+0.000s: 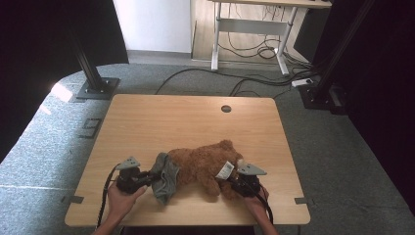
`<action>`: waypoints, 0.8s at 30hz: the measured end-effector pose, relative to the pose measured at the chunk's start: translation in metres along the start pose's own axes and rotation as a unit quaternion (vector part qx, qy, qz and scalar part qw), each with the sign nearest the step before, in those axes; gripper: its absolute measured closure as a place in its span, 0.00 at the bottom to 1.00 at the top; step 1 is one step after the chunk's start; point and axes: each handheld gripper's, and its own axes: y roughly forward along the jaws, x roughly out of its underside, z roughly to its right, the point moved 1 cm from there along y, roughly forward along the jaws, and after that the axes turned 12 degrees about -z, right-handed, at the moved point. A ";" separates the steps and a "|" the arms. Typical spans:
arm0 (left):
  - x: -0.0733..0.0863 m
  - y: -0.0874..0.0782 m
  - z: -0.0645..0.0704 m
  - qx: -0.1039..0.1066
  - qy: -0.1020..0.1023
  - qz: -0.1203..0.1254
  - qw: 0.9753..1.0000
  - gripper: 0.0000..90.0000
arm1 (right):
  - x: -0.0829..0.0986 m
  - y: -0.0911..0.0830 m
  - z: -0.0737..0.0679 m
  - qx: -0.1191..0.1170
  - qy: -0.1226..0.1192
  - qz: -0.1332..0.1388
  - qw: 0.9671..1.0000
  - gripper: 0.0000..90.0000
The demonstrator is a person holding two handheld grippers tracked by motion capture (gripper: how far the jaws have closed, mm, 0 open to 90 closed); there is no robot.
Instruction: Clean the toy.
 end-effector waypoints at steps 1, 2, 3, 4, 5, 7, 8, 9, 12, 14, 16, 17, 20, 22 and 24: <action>0.001 0.002 0.000 0.004 -0.004 0.001 1.000 0.84 | 0.000 0.000 -0.001 0.002 -0.001 -0.001 1.000 0.80; 0.000 0.004 0.000 0.007 -0.007 0.003 1.000 0.84 | 0.001 -0.001 -0.001 0.004 0.000 -0.001 1.000 0.80; -0.001 0.006 -0.001 0.006 -0.009 0.006 1.000 0.84 | 0.001 -0.001 -0.001 0.005 0.002 0.000 1.000 0.80; -0.003 0.009 -0.002 0.005 -0.009 0.004 1.000 0.85 | 0.001 -0.001 0.000 0.005 0.005 0.000 1.000 0.80; -0.005 0.013 -0.003 0.003 -0.009 -0.001 1.000 0.84 | 0.001 -0.001 0.001 0.006 0.007 0.001 1.000 0.80; -0.008 0.019 -0.005 0.002 -0.012 -0.006 1.000 0.85 | 0.000 0.000 0.001 0.006 0.010 -0.001 1.000 0.80; -0.011 0.022 -0.008 0.003 -0.018 -0.007 1.000 0.85 | 0.000 0.001 0.001 0.005 0.012 -0.002 1.000 0.80; -0.015 0.024 -0.010 0.002 -0.021 -0.006 1.000 0.85 | -0.002 0.003 0.001 0.004 0.012 -0.003 1.000 0.80; -0.032 0.033 -0.015 -0.009 -0.023 -0.010 1.000 0.85 | -0.008 0.009 -0.001 0.020 0.009 -0.002 1.000 0.80; -0.044 0.040 -0.020 -0.012 -0.024 -0.013 1.000 0.85 | -0.015 0.016 -0.005 0.035 0.000 -0.001 0.999 0.80; -0.050 0.043 -0.022 -0.019 -0.024 -0.015 0.999 0.85 | -0.018 0.019 -0.006 0.042 -0.003 0.000 0.999 0.80; -0.055 0.046 -0.026 -0.023 -0.028 -0.015 0.999 0.85 | -0.022 0.022 -0.006 0.046 -0.003 0.001 0.999 0.80; -0.066 0.045 -0.037 -0.020 -0.041 -0.016 0.999 0.85 | -0.029 0.029 -0.001 0.038 0.003 0.006 0.999 0.79; -0.068 0.039 -0.042 -0.005 -0.050 -0.012 0.999 0.84 | -0.027 0.027 0.002 0.029 0.002 0.011 1.000 0.79; -0.066 0.019 -0.043 0.024 -0.062 0.018 0.998 0.84 | -0.024 0.025 0.004 0.024 -0.004 0.014 1.000 0.79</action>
